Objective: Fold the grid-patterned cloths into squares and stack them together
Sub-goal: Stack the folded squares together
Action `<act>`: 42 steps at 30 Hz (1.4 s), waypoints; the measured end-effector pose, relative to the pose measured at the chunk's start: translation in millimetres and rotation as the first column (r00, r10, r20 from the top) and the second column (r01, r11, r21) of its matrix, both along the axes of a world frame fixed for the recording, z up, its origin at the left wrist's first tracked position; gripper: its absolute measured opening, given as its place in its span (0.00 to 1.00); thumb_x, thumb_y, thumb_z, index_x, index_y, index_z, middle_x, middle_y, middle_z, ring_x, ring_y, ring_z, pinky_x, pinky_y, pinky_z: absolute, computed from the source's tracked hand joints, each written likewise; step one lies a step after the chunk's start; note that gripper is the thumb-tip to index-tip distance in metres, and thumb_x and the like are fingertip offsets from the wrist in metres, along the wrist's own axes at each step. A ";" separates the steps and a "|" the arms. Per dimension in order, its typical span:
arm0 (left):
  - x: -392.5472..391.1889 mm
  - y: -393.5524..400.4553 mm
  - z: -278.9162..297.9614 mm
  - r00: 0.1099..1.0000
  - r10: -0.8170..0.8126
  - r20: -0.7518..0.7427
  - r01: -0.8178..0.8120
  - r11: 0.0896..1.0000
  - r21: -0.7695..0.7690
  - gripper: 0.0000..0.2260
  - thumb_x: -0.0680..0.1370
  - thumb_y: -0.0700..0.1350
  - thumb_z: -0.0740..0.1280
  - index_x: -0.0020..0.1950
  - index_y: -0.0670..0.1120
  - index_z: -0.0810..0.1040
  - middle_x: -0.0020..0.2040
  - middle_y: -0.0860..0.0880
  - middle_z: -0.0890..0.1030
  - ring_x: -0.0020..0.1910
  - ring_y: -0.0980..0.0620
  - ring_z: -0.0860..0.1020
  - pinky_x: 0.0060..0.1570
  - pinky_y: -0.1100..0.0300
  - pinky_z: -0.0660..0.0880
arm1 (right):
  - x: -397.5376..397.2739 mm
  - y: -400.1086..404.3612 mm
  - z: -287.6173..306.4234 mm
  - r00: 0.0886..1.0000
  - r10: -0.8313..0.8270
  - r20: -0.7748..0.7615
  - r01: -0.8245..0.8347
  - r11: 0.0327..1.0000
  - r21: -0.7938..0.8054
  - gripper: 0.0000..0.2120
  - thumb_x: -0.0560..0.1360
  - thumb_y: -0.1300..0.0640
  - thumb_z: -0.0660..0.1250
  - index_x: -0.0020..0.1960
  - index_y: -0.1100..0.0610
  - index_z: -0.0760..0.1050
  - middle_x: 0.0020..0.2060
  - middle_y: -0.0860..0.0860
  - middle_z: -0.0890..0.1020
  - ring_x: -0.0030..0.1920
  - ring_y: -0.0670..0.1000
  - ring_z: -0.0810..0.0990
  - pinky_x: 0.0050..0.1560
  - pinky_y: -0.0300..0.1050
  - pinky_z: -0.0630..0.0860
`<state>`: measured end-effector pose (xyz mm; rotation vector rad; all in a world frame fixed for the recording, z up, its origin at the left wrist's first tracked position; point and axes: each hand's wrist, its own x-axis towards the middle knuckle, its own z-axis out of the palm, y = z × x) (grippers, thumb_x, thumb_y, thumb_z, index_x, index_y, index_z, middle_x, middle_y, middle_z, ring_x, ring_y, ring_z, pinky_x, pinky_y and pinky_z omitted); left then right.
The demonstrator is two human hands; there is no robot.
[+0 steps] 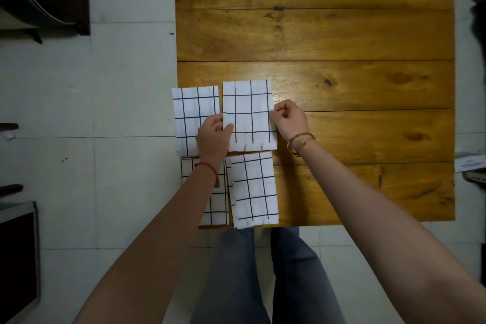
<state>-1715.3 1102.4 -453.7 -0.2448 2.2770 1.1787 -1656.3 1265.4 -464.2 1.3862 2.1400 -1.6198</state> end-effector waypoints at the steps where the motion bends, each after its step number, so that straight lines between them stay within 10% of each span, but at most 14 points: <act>1: 3.2 -0.1 -2.4 0.999 -0.011 -0.036 0.011 1.000 -0.018 0.16 0.74 0.40 0.70 0.62 0.41 0.77 0.46 0.47 0.82 0.42 0.53 0.79 0.48 0.57 0.80 | 4.2 0.2 -2.9 0.998 0.055 0.023 -0.056 0.998 0.038 0.01 0.74 0.60 0.64 0.46 0.56 0.72 0.31 0.46 0.72 0.30 0.43 0.69 0.32 0.30 0.67; 5: 11.3 -3.1 -9.3 0.991 -0.083 -0.107 0.074 0.993 -0.092 0.19 0.74 0.39 0.71 0.64 0.40 0.76 0.53 0.44 0.83 0.44 0.56 0.77 0.40 0.79 0.68 | 15.7 -4.2 -10.0 0.961 0.258 0.096 -0.270 0.950 0.158 0.06 0.75 0.58 0.62 0.51 0.57 0.73 0.35 0.48 0.77 0.35 0.47 0.75 0.37 0.39 0.72; 10: 16.9 -14.5 -2.5 0.972 -0.147 -0.184 0.128 0.985 -0.112 0.18 0.76 0.40 0.68 0.66 0.41 0.75 0.56 0.44 0.82 0.48 0.54 0.79 0.51 0.62 0.78 | 23.9 -14.4 -12.8 0.931 0.325 0.166 -0.364 0.866 0.343 0.13 0.76 0.58 0.59 0.59 0.59 0.73 0.52 0.55 0.77 0.52 0.54 0.74 0.52 0.48 0.74; 15: 5.7 -46.2 1.1 0.912 -0.162 -0.376 0.062 0.963 -0.263 0.17 0.76 0.40 0.67 0.65 0.41 0.75 0.57 0.45 0.79 0.57 0.47 0.76 0.55 0.65 0.68 | 36.3 -31.5 -14.0 0.906 0.333 0.261 -0.422 0.742 0.521 0.19 0.75 0.58 0.60 0.64 0.61 0.70 0.56 0.59 0.73 0.55 0.58 0.70 0.55 0.53 0.72; 24: -29.9 -80.7 -17.2 0.961 -0.264 -0.079 0.215 0.898 -0.383 0.29 0.76 0.38 0.65 0.76 0.41 0.60 0.72 0.41 0.66 0.71 0.40 0.63 0.67 0.49 0.64 | 30.9 -53.2 -17.4 0.893 0.330 0.306 -0.449 0.695 0.562 0.24 0.73 0.60 0.61 0.68 0.62 0.67 0.58 0.60 0.71 0.56 0.59 0.70 0.54 0.52 0.70; 42: 7.9 -123.6 -14.5 0.965 -0.243 -0.094 0.209 0.937 -0.280 0.27 0.77 0.39 0.66 0.75 0.40 0.62 0.69 0.40 0.68 0.66 0.41 0.70 0.64 0.46 0.71 | 86.2 -75.0 -6.1 0.903 0.246 0.352 -0.413 0.724 0.553 0.22 0.75 0.57 0.62 0.68 0.62 0.66 0.57 0.59 0.73 0.54 0.57 0.71 0.56 0.50 0.70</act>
